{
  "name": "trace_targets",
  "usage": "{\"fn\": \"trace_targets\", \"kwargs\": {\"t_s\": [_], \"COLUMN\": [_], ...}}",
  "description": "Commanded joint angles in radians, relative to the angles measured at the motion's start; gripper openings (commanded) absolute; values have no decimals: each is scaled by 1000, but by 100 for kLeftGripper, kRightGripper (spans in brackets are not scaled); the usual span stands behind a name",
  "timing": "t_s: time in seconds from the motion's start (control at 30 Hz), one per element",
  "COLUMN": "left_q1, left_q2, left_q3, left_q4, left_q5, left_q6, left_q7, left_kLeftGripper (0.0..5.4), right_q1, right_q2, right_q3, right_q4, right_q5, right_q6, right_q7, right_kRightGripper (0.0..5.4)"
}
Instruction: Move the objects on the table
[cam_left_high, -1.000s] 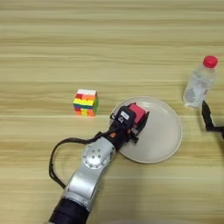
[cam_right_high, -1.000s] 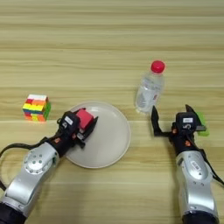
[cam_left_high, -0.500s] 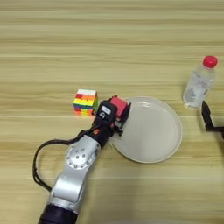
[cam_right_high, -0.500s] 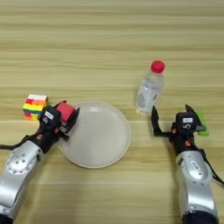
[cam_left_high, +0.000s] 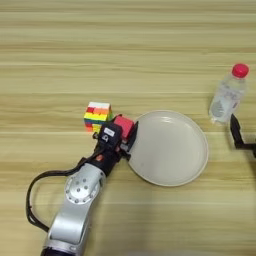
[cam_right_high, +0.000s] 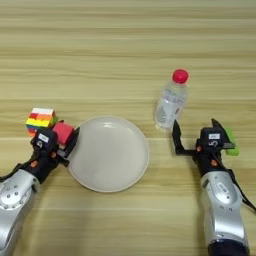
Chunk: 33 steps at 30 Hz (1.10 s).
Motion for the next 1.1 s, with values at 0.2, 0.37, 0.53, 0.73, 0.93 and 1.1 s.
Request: {"fn": "trace_targets", "kwargs": {"t_s": [0.2,0.37,0.53,0.73,0.93,1.1], "left_q1": [34,47,53,50,35,19], "left_q2": [14,24,26,24,24,22], "left_q3": [27,50,63,71,78,85], "left_q4": [-54,-52,-34,3,56,116], "left_q5": [-12,-15,-18,-26,-39,-47], "left_q6": [17,18,13,8,3,-14], "left_q7": [22,29,28,24,25,27], "left_kLeftGripper": [229,229,229,229,229,229], "right_q1": [-20,-23,-24,-23,-26,-30], "right_q2": [-2,-2,0,2,2,2], "right_q3": [-6,-6,-5,-4,-3,-2], "right_q4": [21,25,25,22,22,22], "right_q5": [5,4,3,2,2,1], "right_q6": [-1,-2,-3,-3,-3,0], "right_q7": [0,0,-2,-3,-2,-3], "right_kRightGripper": [540,540,540,540,540,540]}}
